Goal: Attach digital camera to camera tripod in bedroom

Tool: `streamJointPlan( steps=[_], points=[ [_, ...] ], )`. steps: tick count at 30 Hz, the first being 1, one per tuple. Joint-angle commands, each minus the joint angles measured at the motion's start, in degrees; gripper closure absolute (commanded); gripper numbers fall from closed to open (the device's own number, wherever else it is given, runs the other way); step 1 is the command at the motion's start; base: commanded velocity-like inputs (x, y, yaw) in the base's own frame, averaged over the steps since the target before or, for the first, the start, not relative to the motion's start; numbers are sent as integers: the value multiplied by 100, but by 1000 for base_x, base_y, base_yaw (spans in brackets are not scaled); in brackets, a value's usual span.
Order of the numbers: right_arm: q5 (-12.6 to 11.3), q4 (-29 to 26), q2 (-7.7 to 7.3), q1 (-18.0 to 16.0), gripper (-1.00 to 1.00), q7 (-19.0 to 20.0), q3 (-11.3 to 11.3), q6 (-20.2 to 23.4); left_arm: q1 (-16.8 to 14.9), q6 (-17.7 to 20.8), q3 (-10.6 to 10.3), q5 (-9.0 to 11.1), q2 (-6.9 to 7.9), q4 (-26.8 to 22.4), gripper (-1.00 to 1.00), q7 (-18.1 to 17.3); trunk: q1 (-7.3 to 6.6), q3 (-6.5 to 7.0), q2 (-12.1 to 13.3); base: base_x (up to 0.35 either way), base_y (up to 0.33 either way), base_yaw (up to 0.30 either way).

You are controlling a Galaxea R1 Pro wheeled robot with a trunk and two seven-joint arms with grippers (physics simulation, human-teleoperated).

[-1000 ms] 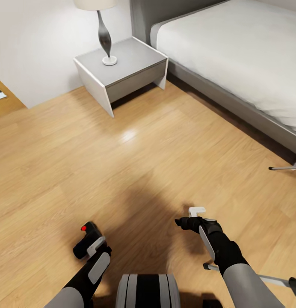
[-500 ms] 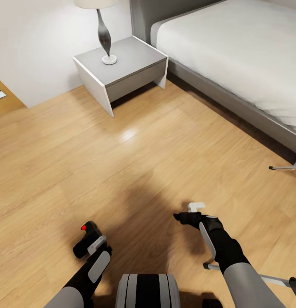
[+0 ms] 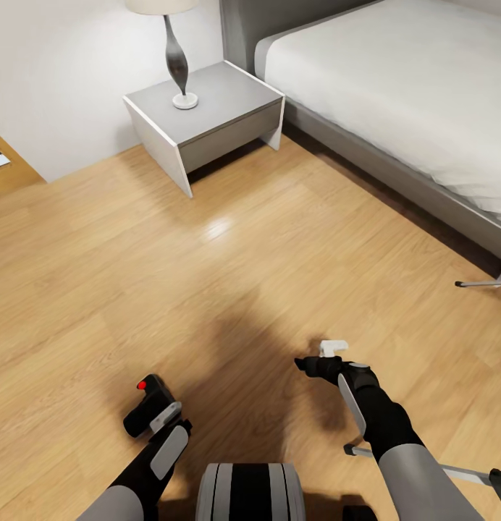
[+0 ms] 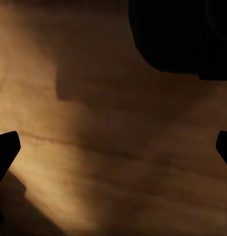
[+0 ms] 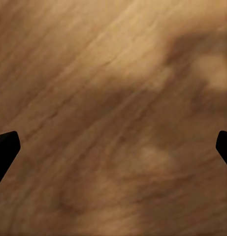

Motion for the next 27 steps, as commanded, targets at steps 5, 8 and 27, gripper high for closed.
streamJointPlan(
  steps=[5, 8, 27],
  points=[
    [-22, -9, 0, -1, -100, 2, -1, 31, -1, 34, -29, 111, 4, -6, -100, 26, -1, -3, -1, 0, 0, 0],
    [-22, -10, 0, -1, -100, 1, -1, 31, -1, 41, -31, 202, 7, -5, -100, 9, -1, -3, -1, 0, 0, 0],
    [-22, -10, 0, -1, -100, 1, -1, 31, -1, -33, -24, 403, 10, -8, -100, -125, -1, -3, -1, 0, 0, 0]
  ],
)
